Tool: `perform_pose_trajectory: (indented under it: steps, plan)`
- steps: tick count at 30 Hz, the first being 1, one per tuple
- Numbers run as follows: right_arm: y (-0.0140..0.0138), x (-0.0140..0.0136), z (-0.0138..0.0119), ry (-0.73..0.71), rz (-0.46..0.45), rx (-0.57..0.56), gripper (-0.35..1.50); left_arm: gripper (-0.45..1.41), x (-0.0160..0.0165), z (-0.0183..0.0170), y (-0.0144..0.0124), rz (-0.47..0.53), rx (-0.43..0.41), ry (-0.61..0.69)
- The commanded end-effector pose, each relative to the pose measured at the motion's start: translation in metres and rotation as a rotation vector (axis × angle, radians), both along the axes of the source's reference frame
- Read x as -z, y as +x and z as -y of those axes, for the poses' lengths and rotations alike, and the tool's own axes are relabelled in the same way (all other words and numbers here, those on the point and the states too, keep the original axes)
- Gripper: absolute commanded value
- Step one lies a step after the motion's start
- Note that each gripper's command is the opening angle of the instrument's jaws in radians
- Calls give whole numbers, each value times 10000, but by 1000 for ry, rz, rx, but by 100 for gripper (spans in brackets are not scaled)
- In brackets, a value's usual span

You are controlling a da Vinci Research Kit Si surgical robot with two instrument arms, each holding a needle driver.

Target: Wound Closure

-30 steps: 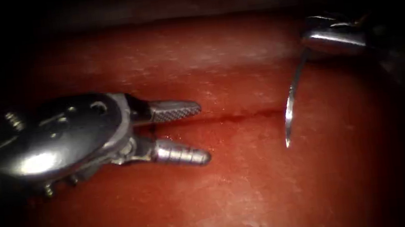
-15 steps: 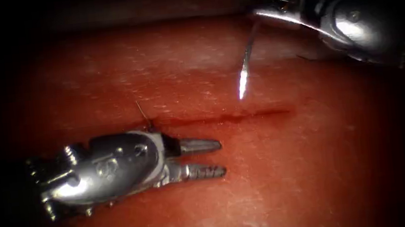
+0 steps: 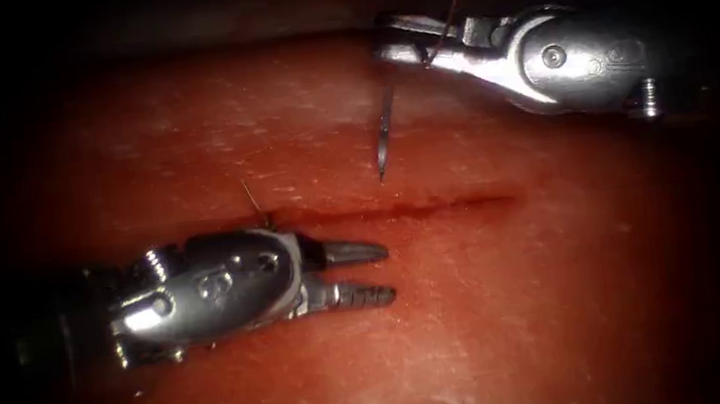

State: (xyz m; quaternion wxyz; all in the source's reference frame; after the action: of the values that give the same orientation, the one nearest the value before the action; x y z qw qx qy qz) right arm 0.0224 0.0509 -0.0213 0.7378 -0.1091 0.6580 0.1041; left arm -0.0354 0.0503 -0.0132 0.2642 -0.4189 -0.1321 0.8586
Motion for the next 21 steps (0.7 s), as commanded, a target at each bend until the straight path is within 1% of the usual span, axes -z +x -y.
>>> perform_pose_trajectory:
  steps: [1, 7, 13, 21]
  plan:
    - [9, -6, -3, -3, -3, -1, -35, 26, -8, -1, -5, -1, 2, 0]
    - [19, -13, 5, -43, 16, 7, -35, 24, -19, 6, -7, -14, -9, 21]
    - [20, -17, 10, -82, 26, 18, -35, 24, -23, 9, -7, -28, -11, 40]
    - [23, -27, 20, -134, 51, 39, -35, 24, -45, 19, 0, -43, -15, 76]
